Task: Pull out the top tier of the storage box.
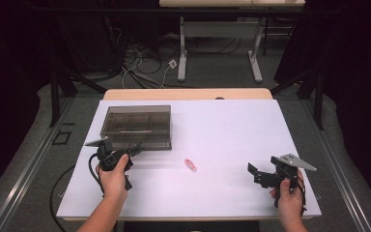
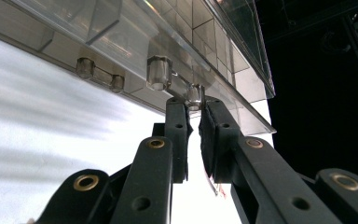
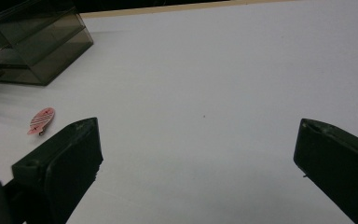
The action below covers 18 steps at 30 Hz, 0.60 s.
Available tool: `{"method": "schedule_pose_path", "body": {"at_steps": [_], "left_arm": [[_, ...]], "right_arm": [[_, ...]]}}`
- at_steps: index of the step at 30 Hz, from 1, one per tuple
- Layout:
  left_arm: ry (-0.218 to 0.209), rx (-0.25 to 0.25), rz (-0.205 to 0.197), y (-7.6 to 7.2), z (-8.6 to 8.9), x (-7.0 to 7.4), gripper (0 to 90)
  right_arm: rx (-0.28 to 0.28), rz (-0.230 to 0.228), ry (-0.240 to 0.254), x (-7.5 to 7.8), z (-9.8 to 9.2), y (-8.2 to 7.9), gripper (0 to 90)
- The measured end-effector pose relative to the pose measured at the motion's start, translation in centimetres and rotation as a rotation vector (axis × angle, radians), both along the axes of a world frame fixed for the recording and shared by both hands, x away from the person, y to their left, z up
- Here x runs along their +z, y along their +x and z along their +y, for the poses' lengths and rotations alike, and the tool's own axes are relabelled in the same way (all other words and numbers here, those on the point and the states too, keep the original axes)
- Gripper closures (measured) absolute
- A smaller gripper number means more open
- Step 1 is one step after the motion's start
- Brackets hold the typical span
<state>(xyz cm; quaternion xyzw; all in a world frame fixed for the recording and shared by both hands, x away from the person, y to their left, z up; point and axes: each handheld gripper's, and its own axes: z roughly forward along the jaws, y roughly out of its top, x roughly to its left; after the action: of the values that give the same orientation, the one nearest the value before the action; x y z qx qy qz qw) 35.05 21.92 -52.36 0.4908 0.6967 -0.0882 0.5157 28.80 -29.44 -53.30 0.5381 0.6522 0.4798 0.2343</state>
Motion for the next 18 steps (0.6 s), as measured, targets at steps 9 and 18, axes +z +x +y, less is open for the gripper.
{"method": "schedule_pose_path", "body": {"at_steps": [9,18], "left_arm": [[-0.008,-0.014,0.006,-0.38,0.46,-0.03,76.6],[-0.007,-0.022,0.002,-0.90,0.76,0.12,72.4]], "right_arm": [[0.003,0.011,0.002,0.01,0.02,-0.02,0.7],[0.001,0.015,0.005,0.00,0.04,-0.04,0.8]]}}
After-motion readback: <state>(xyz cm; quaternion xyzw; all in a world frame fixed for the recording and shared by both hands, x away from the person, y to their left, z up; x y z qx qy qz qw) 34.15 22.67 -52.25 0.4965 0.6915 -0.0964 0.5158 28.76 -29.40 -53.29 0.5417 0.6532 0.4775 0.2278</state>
